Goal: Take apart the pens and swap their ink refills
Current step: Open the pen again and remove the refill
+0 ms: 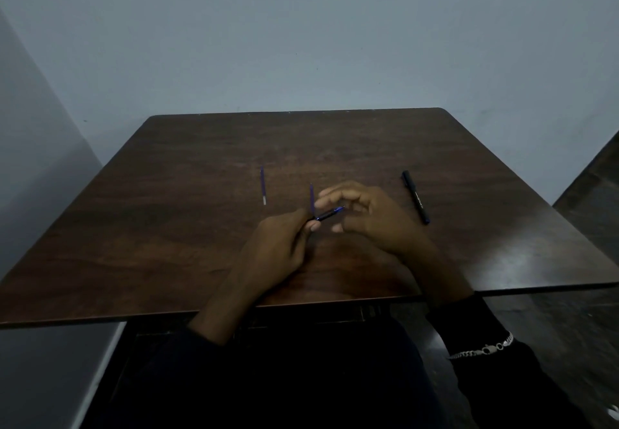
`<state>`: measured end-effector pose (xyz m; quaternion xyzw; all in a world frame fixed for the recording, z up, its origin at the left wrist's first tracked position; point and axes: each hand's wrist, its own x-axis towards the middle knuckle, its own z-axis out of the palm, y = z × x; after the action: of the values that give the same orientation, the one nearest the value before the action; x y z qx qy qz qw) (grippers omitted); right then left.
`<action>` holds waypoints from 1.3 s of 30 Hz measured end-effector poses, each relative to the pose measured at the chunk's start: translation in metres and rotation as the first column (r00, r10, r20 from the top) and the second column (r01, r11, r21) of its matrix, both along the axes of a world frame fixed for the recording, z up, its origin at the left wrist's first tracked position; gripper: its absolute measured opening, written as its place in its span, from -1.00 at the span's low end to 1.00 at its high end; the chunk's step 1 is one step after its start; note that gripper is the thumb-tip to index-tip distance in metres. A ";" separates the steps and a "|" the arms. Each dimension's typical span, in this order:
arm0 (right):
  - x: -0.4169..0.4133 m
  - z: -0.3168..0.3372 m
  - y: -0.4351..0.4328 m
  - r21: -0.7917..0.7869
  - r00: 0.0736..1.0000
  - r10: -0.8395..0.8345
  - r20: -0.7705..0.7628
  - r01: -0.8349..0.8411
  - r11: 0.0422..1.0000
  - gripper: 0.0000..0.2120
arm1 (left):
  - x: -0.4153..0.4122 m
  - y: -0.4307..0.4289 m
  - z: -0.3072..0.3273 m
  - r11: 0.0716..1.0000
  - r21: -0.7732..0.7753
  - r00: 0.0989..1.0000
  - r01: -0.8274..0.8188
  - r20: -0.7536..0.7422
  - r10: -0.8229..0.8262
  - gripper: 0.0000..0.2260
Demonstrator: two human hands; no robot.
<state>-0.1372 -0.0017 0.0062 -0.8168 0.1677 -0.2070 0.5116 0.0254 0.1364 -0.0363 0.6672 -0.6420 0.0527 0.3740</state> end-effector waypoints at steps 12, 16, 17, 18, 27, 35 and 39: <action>0.002 -0.002 -0.001 -0.037 0.998 -0.068 0.005 0.068 0.997 -0.81 | 0.000 0.000 0.000 1.000 0.028 1.000 0.001 -0.008 0.000 -0.84; 0.000 0.001 0.001 0.116 0.999 -0.045 0.009 0.044 0.992 -0.65 | -0.002 0.001 0.000 1.000 0.025 1.000 0.005 -0.015 -0.005 -0.82; 0.003 0.000 0.002 0.177 0.995 -0.099 0.003 0.097 0.979 -0.76 | -0.002 0.001 0.001 1.000 0.021 1.000 0.006 -0.017 -0.006 -0.82; 0.005 -0.001 0.005 0.205 0.988 -0.153 -0.012 0.152 0.967 -0.89 | -0.002 0.001 0.001 1.000 0.017 1.000 0.008 -0.021 -0.008 -0.81; 0.002 0.003 0.006 0.065 0.993 -0.108 -0.039 0.110 0.992 -0.85 | 0.000 0.000 -0.001 1.000 0.023 1.000 -0.002 -0.006 0.002 -0.79; 0.009 -0.002 0.011 0.206 0.968 -0.238 -0.085 0.250 0.946 -0.79 | -0.001 0.001 0.001 1.000 0.014 1.000 0.013 -0.020 -0.013 -0.80; 0.005 -0.001 0.009 0.163 0.985 -0.167 -0.029 0.170 0.972 -0.93 | -0.001 0.001 0.001 1.000 0.010 1.000 0.015 -0.002 -0.015 -0.83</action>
<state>-0.1320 0.0068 0.0052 -0.7559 0.2570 -0.2289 0.5569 0.0241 0.1375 -0.0348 0.6643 -0.6470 0.0459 0.3716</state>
